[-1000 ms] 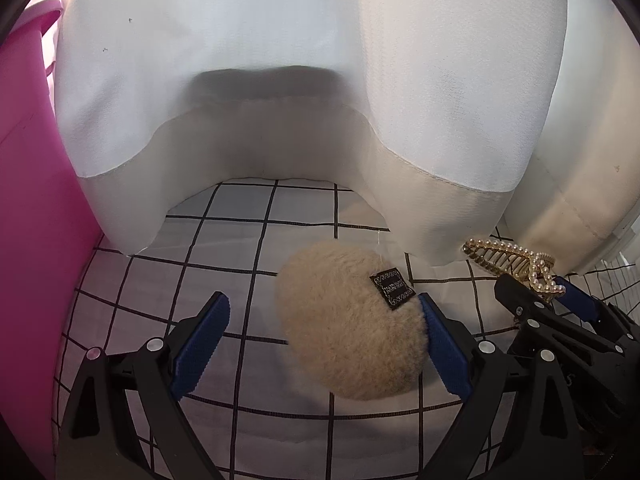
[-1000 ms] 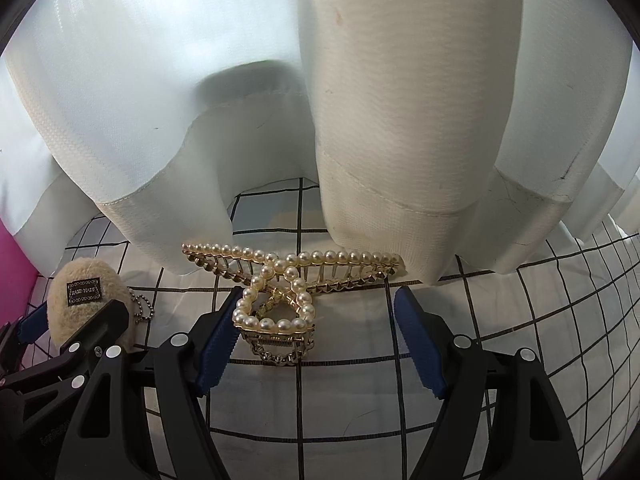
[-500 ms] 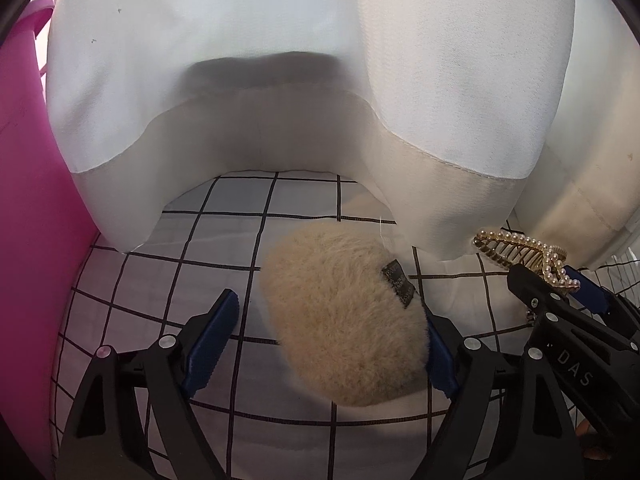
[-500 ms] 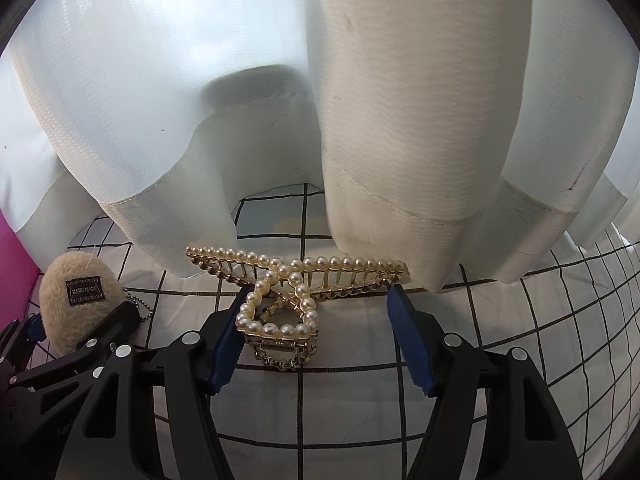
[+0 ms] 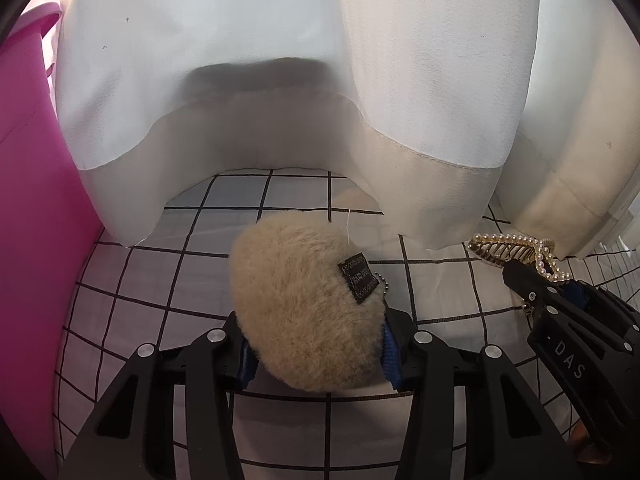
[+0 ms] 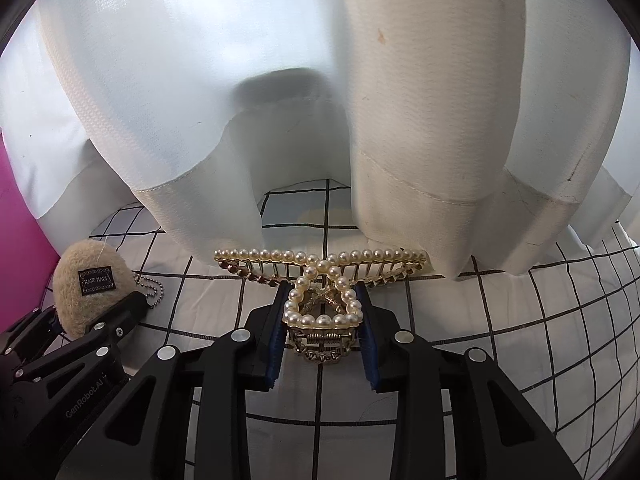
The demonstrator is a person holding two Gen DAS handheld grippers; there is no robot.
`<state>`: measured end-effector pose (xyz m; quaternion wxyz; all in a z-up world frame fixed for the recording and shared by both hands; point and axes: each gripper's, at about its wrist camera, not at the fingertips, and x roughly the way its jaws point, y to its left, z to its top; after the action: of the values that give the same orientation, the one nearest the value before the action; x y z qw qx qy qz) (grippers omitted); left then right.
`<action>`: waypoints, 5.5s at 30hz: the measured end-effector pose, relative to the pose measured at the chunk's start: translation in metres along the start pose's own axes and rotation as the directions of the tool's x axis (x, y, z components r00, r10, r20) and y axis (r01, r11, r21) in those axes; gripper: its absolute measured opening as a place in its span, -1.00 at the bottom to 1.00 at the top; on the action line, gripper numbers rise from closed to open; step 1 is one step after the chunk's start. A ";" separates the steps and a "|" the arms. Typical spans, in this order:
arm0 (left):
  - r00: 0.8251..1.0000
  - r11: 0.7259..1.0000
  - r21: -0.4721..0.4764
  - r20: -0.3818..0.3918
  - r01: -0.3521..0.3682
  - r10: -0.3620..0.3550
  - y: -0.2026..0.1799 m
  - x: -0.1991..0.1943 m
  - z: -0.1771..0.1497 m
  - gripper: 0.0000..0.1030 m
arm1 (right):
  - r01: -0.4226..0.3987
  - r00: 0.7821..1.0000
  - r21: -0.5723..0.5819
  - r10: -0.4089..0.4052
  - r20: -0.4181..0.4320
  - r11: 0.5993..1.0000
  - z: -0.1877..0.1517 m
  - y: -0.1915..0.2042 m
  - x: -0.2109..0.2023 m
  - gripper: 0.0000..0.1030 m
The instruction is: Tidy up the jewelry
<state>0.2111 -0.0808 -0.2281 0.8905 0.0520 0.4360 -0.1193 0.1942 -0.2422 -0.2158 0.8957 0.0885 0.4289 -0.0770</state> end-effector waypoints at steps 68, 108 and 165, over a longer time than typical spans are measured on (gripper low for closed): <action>0.986 0.999 -0.047 0.165 -0.019 0.027 0.020 -0.208 -0.056 -0.14 | -0.160 0.980 -0.145 0.174 0.094 0.976 -0.048 0.022 -0.230 -0.41; 0.904 0.905 -0.310 0.222 -0.290 0.366 0.235 -0.313 -0.005 -0.13 | -0.375 0.872 -0.449 0.473 0.127 0.811 0.015 0.268 -0.265 -0.41; 0.903 0.856 -0.374 0.097 -0.356 0.418 0.306 -0.276 -0.012 0.74 | -0.262 0.940 -0.493 0.336 0.066 0.829 0.021 0.356 -0.222 0.11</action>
<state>0.1175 0.2633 -0.0217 0.9259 -0.0298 0.3507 0.1375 0.1480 0.1128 0.0039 0.9201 -0.0749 0.3467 0.1660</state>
